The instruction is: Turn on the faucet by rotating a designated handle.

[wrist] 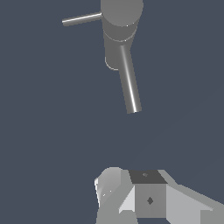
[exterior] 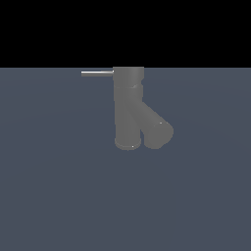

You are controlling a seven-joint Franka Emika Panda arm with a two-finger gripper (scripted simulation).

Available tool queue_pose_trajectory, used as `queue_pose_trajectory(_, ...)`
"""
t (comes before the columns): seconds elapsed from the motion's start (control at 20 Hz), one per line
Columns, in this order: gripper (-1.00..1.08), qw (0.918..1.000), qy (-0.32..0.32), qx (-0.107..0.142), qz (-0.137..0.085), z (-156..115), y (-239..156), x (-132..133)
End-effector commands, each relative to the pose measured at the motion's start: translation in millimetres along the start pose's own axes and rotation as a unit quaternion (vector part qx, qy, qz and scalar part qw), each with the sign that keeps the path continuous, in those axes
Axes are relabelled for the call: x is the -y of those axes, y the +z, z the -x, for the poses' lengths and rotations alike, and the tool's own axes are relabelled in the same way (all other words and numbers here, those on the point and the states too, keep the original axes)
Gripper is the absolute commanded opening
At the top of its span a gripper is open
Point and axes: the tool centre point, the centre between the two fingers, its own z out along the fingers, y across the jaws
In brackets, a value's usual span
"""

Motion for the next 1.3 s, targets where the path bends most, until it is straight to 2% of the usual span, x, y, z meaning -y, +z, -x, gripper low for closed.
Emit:
queue_pose_trajectory(0.0,-1.0,1.0,0.0,0.0,0.0,0,0,0)
queue_pose_trajectory(0.35,-1.0,0.9999,0.013,0.0,0.0,-3,4,6)
queue_pose_trajectory(0.75,-1.0,0.9983,0.058,0.0,-0.001,-15,18,26)
queue_pose_trajectory(1.25,-1.0,0.9879,0.155,0.0,-0.004,-46,48,65)
